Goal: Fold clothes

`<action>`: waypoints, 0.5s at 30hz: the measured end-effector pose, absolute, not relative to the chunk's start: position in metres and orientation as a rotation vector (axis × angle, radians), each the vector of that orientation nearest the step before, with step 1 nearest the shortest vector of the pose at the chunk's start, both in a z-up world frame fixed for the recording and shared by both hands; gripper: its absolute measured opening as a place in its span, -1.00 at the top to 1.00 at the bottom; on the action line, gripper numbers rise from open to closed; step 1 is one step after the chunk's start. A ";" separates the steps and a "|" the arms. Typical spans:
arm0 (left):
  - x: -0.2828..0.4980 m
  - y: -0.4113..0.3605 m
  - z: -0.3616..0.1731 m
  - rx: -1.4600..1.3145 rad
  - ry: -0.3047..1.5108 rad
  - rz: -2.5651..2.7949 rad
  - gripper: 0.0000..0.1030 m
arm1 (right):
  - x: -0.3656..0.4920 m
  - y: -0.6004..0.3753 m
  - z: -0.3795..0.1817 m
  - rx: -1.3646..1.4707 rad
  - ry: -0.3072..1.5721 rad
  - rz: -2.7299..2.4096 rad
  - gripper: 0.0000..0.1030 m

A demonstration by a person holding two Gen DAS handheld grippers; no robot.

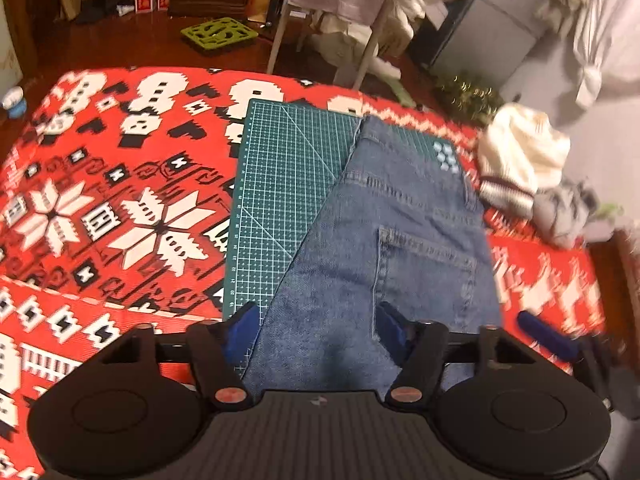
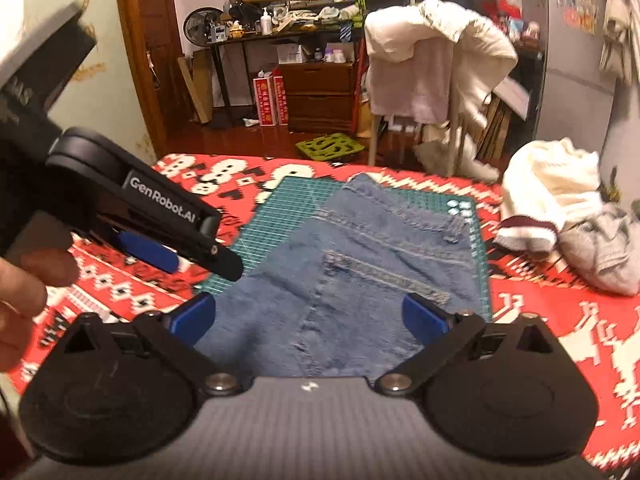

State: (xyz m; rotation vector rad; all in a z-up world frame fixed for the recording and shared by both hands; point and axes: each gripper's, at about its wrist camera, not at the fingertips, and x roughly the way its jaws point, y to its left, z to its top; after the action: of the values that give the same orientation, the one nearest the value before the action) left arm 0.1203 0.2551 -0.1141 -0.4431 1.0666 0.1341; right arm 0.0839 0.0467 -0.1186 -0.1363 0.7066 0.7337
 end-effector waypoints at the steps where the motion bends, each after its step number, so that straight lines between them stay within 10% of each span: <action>1: 0.121 0.259 -0.115 -0.468 1.067 0.126 0.02 | 0.086 0.047 -0.118 -0.120 0.722 0.737 -0.67; 6: 0.123 0.278 -0.122 -0.580 1.072 0.090 0.85 | 0.104 0.049 -0.126 -0.057 0.835 0.677 0.64; 15: 0.131 0.288 -0.152 -0.656 1.112 0.114 0.89 | 0.139 0.058 -0.155 0.188 1.043 0.695 0.98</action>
State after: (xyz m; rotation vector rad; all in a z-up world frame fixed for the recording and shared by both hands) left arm 0.1307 0.2883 -0.1516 -0.6562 1.1121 0.1140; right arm 0.1386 0.0581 -0.1553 0.1876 1.0433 0.6953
